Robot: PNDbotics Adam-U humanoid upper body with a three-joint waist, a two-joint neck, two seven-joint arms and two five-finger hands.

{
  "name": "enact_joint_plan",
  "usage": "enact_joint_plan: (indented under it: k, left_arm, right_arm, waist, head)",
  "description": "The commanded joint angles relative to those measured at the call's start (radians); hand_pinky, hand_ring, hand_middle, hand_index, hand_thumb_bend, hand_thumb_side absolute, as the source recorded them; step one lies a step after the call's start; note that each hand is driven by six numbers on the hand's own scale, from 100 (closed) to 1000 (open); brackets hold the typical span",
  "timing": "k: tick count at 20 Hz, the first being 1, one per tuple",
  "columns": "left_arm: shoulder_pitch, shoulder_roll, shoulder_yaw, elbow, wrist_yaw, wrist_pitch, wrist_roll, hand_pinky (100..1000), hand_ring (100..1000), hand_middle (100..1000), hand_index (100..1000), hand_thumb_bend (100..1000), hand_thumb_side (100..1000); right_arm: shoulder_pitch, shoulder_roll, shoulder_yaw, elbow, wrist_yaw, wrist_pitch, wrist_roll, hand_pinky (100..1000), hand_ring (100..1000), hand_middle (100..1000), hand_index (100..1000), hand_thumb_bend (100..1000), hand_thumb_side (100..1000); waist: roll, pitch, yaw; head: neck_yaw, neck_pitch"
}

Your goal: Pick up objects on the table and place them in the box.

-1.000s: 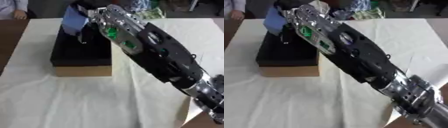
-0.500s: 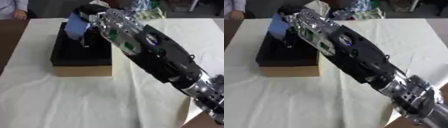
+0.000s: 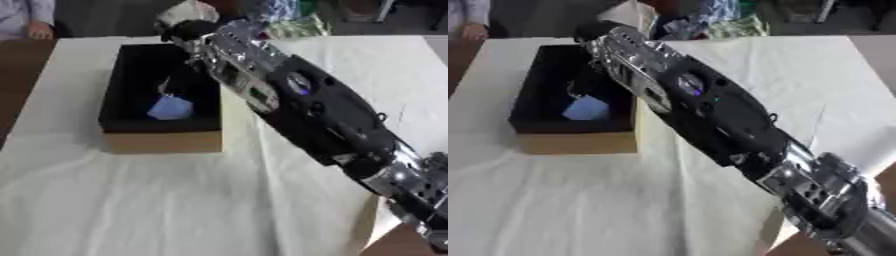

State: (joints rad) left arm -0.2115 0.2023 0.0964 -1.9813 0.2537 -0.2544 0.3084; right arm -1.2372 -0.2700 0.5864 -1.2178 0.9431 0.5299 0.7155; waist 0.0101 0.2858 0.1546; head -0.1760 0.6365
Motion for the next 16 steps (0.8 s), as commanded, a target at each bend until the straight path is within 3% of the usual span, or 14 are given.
enact_joint_plan:
  k: [1, 7, 8, 9, 10, 11, 12, 14, 16]
  left_arm:
    - [-0.009, 0.015, 0.0, -0.019, 0.0, -0.003, -0.002, 950, 663, 639, 825, 100, 459]
    - [-0.008, 0.015, 0.001, -0.019, 0.0, -0.003, -0.002, 950, 664, 640, 825, 100, 459]
    - [-0.007, 0.015, 0.001, -0.019, 0.0, -0.003, -0.002, 950, 664, 640, 825, 100, 459]
    - [-0.007, 0.016, 0.002, -0.019, -0.001, -0.003, -0.001, 950, 664, 640, 825, 100, 459]
    - [-0.007, 0.016, 0.003, -0.019, -0.001, -0.004, -0.001, 950, 664, 640, 825, 100, 459]
    - [-0.006, 0.016, 0.004, -0.019, -0.002, -0.004, 0.0, 950, 664, 640, 825, 100, 460]
    - [-0.006, 0.017, 0.005, -0.019, -0.003, -0.005, 0.001, 950, 665, 640, 825, 100, 460]
    - [-0.006, 0.017, 0.006, -0.019, -0.004, -0.005, 0.003, 950, 665, 640, 825, 100, 460]
    - [-0.007, 0.017, 0.006, -0.019, -0.006, -0.005, 0.003, 949, 665, 640, 825, 100, 459]
  right_arm:
    - [-0.021, -0.011, -0.025, -0.028, 0.016, 0.193, 0.191, 980, 1000, 967, 1000, 295, 507]
    - [-0.023, -0.034, -0.056, -0.115, 0.03, 0.221, 0.191, 961, 963, 937, 1000, 163, 472]
    - [-0.022, -0.046, -0.064, -0.145, 0.031, 0.226, 0.191, 959, 958, 933, 1000, 137, 457]
    - [-0.021, -0.061, -0.074, -0.18, 0.034, 0.234, 0.191, 948, 939, 917, 1000, 100, 388]
    - [-0.019, -0.08, -0.088, -0.222, 0.041, 0.245, 0.191, 941, 927, 905, 1000, 100, 337]
    - [-0.016, -0.101, -0.105, -0.27, 0.049, 0.263, 0.188, 920, 893, 873, 973, 100, 207]
    - [-0.009, -0.124, -0.127, -0.331, 0.058, 0.289, 0.184, 911, 880, 860, 960, 100, 178]
    - [0.008, -0.172, -0.167, -0.457, 0.069, 0.341, 0.174, 892, 851, 832, 922, 100, 165]
    - [0.03, -0.214, -0.203, -0.569, 0.07, 0.368, 0.159, 887, 840, 828, 915, 100, 216]
  waist:
    - [0.005, -0.021, -0.001]
    - [0.006, -0.024, -0.003]
    - [0.006, -0.024, -0.004]
    - [0.006, -0.024, -0.005]
    - [0.006, -0.025, -0.006]
    - [0.006, -0.024, -0.008]
    - [0.006, -0.024, -0.01]
    - [0.006, -0.024, -0.015]
    - [0.006, -0.023, -0.019]
  head:
    - [0.001, -0.003]
    - [0.004, -0.002]
    - [0.006, -0.001]
    - [0.008, 0.0]
    - [0.011, 0.001]
    - [0.014, 0.002]
    - [0.018, 0.003]
    - [0.025, 0.004]
    - [0.031, 0.006]
